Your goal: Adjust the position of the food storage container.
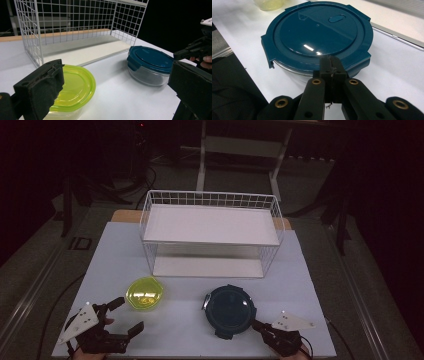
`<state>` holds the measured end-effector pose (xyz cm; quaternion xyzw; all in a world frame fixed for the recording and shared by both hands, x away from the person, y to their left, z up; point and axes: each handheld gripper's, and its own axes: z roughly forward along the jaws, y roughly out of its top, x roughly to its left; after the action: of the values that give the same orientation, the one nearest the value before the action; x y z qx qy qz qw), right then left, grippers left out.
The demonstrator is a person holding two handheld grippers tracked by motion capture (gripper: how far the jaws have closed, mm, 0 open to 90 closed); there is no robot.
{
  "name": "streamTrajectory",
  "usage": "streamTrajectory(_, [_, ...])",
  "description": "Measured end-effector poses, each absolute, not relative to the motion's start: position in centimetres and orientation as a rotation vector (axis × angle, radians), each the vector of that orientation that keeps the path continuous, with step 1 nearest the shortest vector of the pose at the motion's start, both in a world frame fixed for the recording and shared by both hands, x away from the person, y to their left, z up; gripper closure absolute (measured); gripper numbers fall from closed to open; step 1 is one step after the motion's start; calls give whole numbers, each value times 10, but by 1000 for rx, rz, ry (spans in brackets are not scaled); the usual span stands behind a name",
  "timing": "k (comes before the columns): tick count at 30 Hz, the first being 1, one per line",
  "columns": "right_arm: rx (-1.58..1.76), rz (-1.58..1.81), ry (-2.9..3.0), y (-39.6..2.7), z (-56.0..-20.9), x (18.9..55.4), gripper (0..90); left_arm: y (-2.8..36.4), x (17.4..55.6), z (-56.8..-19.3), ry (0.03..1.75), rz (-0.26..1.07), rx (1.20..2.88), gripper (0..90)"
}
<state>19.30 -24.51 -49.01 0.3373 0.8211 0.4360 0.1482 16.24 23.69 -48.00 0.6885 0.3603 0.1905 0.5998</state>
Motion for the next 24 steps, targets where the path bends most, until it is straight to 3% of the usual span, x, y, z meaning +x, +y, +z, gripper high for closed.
streamTrajectory(24, [1013, 1235, 2344, -254, -491, 205, 900, 237, 163, -480, 836, 438, 1599, 0])
